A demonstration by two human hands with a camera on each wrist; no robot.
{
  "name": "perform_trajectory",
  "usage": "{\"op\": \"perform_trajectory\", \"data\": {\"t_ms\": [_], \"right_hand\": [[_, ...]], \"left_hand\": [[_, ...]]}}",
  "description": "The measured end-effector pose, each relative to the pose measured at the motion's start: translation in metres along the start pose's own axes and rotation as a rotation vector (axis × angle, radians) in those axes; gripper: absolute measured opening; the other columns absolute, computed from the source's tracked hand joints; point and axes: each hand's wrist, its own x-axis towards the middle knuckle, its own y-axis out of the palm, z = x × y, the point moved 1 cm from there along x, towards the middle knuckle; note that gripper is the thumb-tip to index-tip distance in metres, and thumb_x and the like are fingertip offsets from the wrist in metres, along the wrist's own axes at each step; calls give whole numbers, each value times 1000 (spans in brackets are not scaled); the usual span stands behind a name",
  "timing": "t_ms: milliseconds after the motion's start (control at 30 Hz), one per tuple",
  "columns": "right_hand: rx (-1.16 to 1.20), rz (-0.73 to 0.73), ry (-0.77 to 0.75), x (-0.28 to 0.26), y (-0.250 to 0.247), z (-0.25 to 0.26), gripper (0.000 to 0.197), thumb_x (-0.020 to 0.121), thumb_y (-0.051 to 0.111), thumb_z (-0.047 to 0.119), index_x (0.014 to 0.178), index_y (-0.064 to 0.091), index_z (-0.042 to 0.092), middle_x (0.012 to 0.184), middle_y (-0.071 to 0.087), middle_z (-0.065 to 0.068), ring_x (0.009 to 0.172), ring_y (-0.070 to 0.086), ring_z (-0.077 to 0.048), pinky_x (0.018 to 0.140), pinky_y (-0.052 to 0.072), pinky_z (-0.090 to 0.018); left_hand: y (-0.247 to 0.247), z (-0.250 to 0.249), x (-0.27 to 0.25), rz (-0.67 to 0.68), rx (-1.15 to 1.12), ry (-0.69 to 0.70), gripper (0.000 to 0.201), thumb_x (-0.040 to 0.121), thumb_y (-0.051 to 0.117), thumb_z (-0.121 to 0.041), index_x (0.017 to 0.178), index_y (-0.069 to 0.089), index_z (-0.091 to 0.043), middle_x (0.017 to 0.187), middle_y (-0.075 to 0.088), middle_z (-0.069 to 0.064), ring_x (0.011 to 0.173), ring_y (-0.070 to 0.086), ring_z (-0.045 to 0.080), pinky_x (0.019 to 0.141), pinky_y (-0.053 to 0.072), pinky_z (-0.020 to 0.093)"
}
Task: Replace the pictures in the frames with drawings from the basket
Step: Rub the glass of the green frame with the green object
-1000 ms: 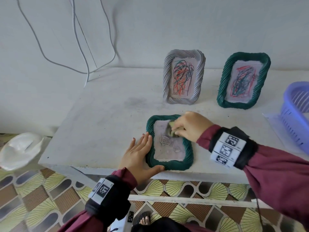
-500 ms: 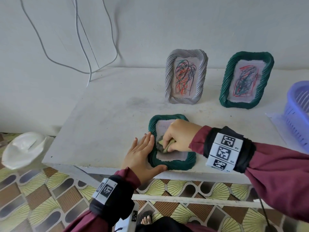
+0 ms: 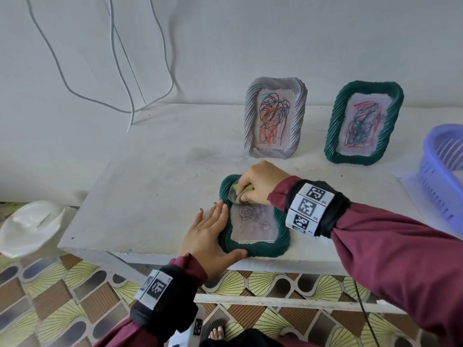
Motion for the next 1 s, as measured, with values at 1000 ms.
{"op": "perform_trajectory", "data": {"t_ms": [1000], "right_hand": [[-135,157,-178,-64,35,3,24,93,50,20,109,67,18,104,67,-6,84,36,-13,72,29,-25]], "left_hand": [[-1,0,-1,24,21,-21,105,54,21,-81,134,-17,-25,144,-14,-13,135,-14,0,110,-15,19]]}}
